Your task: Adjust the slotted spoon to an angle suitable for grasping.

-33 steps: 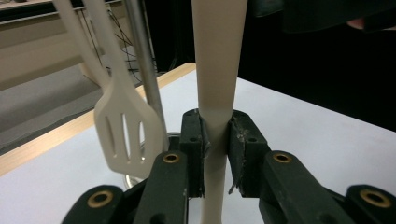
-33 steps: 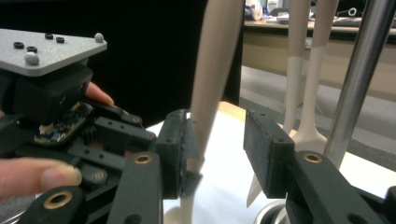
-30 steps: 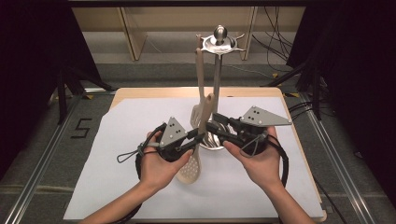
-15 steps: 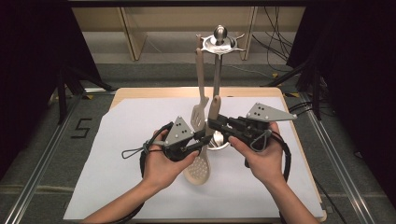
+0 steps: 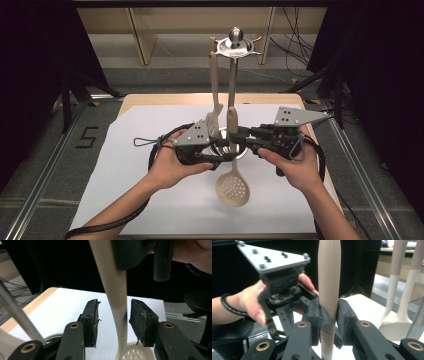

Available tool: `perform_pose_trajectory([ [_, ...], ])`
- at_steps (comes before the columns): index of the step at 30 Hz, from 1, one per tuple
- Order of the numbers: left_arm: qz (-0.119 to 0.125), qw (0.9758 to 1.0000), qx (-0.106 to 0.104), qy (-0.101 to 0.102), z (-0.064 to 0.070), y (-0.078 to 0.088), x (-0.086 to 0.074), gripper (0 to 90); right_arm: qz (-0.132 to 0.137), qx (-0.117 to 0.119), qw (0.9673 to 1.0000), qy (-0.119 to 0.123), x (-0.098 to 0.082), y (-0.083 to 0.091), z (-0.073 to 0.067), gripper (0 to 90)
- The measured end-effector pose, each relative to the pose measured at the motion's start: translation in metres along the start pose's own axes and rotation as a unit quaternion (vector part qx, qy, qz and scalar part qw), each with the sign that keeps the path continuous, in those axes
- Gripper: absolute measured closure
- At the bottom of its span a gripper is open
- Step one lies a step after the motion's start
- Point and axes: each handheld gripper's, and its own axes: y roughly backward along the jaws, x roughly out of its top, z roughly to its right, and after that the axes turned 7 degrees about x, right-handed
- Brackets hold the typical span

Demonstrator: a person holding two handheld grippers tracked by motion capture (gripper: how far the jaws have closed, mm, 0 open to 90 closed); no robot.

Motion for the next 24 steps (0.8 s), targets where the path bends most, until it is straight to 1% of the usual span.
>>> perform_pose_trajectory([
  [3,0.006,0.9998,-0.019,0.008,-0.0021,-0.0028,-0.0001,62.4,0.002,0.007,0.9999,-0.007,0.0005,0.002,-0.0015,75.4],
  [4,0.007,0.9996,-0.023,0.012,-0.0022,-0.0033,0.0001,63.8,0.005,0.006,1.0,-0.002,0.001,0.0026,-0.001,75.5],
  [5,0.011,0.9995,-0.026,0.012,-0.0026,-0.0034,0.0003,65.6,0.009,0.009,0.9998,0.018,0.0015,0.0022,0.0011,75.5],
  [6,0.013,0.9994,-0.028,0.015,-0.0026,-0.0033,0.0005,67.6,0.009,0.009,0.9999,0.012,0.0012,0.0027,0.0002,75.5],
  [7,0.016,0.9993,-0.028,0.017,-0.0029,-0.0027,0.0011,69.4,0.01,0.01,0.9998,0.015,0.0012,0.0025,0.0005,75.5],
  [10,0.02,0.9991,-0.032,0.021,-0.0032,-0.0009,0.0023,73.6,0.009,0.017,0.9998,0.008,0.0014,0.0029,-0.0011,75.5],
  [12,0.02,0.999,-0.034,0.022,-0.0032,-0.0002,0.0024,73.9,0.009,0.022,0.9997,0.002,0.0018,0.0031,-0.002,75.6],
  [13,0.021,0.9989,-0.035,0.023,-0.003,0.0001,0.0026,74.0,0.008,0.021,0.9997,0.003,0.002,0.0034,-0.0021,75.6],
  [14,0.022,0.9988,-0.036,0.024,-0.0028,0.0004,0.0028,73.9,0.012,0.019,0.9997,0.012,0.0022,0.0032,-0.0014,75.6],
  [16,0.023,0.9987,-0.039,0.022,-0.0034,0.0009,0.0033,73.7,0.016,0.021,0.9996,0.014,0.0026,0.0031,-0.0015,75.6],
  [17,0.024,0.9987,-0.04,0.022,-0.0036,0.0012,0.0035,73.4,0.015,0.02,0.9995,0.02,0.0031,0.0036,-0.0011,75.6],
  [18,0.024,0.9987,-0.04,0.022,-0.0038,0.0014,0.0038,72.8,0.014,0.021,0.9995,0.017,0.0034,0.0039,-0.0014,75.6],
  [19,0.023,0.9987,-0.04,0.021,-0.0037,0.0017,0.004,72.6,0.01,0.024,0.9996,0.007,0.0036,0.0046,-0.0022,75.6],
  [21,0.023,0.9987,-0.042,0.02,-0.0038,0.0021,0.0043,72.8,0.012,0.019,0.9996,0.015,0.004,0.0053,-0.0014,75.6],
  [22,0.023,0.9986,-0.043,0.02,-0.004,0.0022,0.0045,73.7,0.012,0.022,0.9996,0.011,0.004,0.0054,-0.0016,75.6],
  [24,0.024,0.9984,-0.044,0.027,-0.004,0.0021,0.0048,74.5,0.013,0.023,0.9995,0.014,0.004,0.0057,-0.0014,75.6],
])
